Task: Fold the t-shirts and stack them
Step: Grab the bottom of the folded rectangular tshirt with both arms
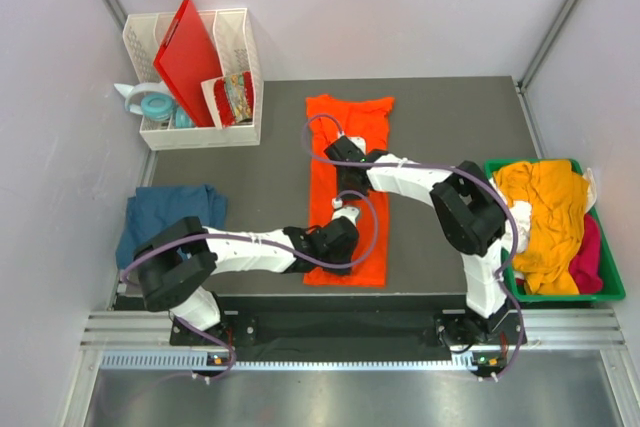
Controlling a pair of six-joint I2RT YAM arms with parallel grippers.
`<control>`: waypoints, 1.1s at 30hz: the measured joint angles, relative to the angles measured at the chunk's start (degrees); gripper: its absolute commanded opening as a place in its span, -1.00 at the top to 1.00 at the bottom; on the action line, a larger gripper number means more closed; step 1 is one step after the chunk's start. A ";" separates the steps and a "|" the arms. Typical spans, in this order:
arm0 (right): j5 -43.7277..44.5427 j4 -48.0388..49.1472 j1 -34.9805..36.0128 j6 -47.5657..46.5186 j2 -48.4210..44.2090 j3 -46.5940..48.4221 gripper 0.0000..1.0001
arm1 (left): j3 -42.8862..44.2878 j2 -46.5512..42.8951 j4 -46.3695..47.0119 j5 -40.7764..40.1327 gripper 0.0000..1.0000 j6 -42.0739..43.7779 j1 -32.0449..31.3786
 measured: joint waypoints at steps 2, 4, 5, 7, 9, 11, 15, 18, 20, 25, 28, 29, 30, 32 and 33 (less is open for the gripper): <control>-0.79 0.00 0.00 -0.35 0.85 1.29 1.00 | -0.02 0.02 0.15 0.02 1.00 0.00 -0.13; -1.70 0.13 0.00 -0.74 1.90 2.56 1.00 | -0.02 0.13 0.26 0.02 1.00 -0.02 -0.35; -1.95 0.15 0.00 -0.94 1.99 2.75 1.00 | -0.02 0.15 0.37 -0.02 1.00 -0.02 -0.50; -2.05 0.20 0.00 -1.25 2.03 2.78 1.00 | -0.02 0.15 0.37 -0.15 1.00 -0.04 -0.68; -1.92 0.20 0.00 -1.38 1.97 2.78 0.84 | 0.00 0.13 0.20 -0.68 1.00 -0.07 -0.76; -1.46 0.11 -0.07 -1.53 1.60 2.67 0.61 | 0.04 -0.55 -0.74 -2.05 0.97 0.02 -0.98; 1.03 -0.63 -0.63 -1.66 -1.55 2.67 0.08 | 0.22 -6.40 -5.97 -8.15 0.74 1.16 -1.22; 3.37 -1.60 -1.66 -1.46 -7.19 2.73 -0.03 | 2.19 -12.33 -8.94 -13.25 0.39 2.62 -1.22; 4.57 -1.86 -2.60 -1.60 -12.24 2.75 -0.04 | 4.15 -15.74 -10.16 -16.46 0.34 3.61 -1.22; 6.54 -1.14 -3.45 -1.36 -25.33 -0.48 -0.09 | 5.55 -23.19 -12.63 -24.46 0.21 2.75 -1.22; 7.48 0.57 -2.27 -0.35 -33.31 -10.62 -0.37 | 3.08 -24.48 -15.98 -27.74 0.15 -0.26 -1.20; 7.63 0.68 -1.40 0.31 -35.78 -15.85 -0.45 | 1.79 -24.46 -17.38 -28.44 0.14 -1.57 -1.20; 7.85 0.66 -0.74 1.14 -36.94 -19.34 -0.58 | 0.61 -24.44 -18.56 -28.74 0.13 -2.84 -1.22; 8.87 -0.26 1.64 2.73 -38.60 -27.28 -0.63 | -2.43 -24.44 -22.01 -29.09 0.03 -5.99 -1.20; 9.22 -1.07 3.23 3.67 -39.04 -30.84 -0.64 | -3.41 -24.46 -23.34 -29.09 0.00 -7.10 -1.22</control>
